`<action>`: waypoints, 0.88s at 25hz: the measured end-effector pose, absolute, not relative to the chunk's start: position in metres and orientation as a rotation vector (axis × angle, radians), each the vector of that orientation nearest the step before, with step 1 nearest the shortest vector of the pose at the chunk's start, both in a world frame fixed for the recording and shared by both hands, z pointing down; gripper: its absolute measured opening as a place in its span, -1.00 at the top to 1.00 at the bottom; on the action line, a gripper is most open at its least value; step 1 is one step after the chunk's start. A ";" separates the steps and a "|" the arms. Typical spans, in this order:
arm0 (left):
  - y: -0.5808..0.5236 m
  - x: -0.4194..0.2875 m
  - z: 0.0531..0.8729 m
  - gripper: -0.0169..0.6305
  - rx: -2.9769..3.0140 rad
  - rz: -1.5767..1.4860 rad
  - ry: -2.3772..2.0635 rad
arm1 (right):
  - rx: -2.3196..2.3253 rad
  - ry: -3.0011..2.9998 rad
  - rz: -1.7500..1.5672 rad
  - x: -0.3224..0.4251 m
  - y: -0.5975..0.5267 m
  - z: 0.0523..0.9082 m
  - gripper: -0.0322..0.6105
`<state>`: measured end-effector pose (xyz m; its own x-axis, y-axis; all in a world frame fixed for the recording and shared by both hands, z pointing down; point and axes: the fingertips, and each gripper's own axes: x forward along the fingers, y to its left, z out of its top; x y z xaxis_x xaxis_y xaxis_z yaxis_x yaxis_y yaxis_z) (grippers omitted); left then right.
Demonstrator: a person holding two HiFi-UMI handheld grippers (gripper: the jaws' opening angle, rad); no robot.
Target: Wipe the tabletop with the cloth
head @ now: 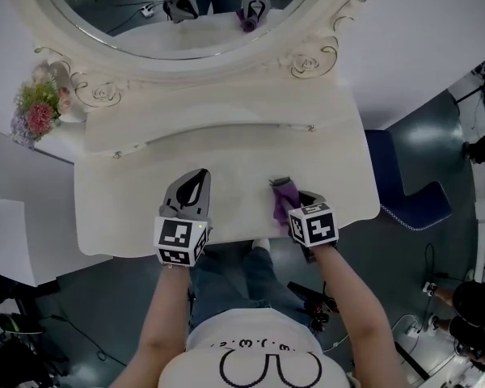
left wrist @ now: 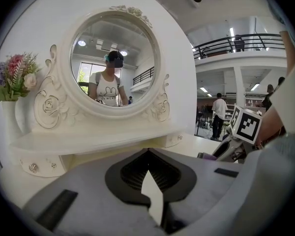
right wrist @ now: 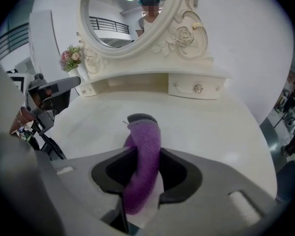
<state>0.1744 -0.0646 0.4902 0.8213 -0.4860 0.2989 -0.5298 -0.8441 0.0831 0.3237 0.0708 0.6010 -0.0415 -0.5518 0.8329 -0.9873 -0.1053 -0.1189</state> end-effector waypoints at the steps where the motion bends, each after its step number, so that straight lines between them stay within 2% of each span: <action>1: -0.063 0.178 0.491 0.96 2.845 0.405 -0.792 | 1.706 -1.622 1.047 0.331 0.074 0.601 0.47; 22: -0.034 0.243 0.497 0.96 2.887 0.457 -0.740 | 1.819 -1.450 0.998 0.508 0.158 0.600 0.51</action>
<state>0.2431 -0.0343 0.4967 0.8344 -0.4488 0.3199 -0.4870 -0.8722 0.0467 0.5077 0.1582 0.5998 0.1205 -0.5228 0.8439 -0.9750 -0.2223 0.0015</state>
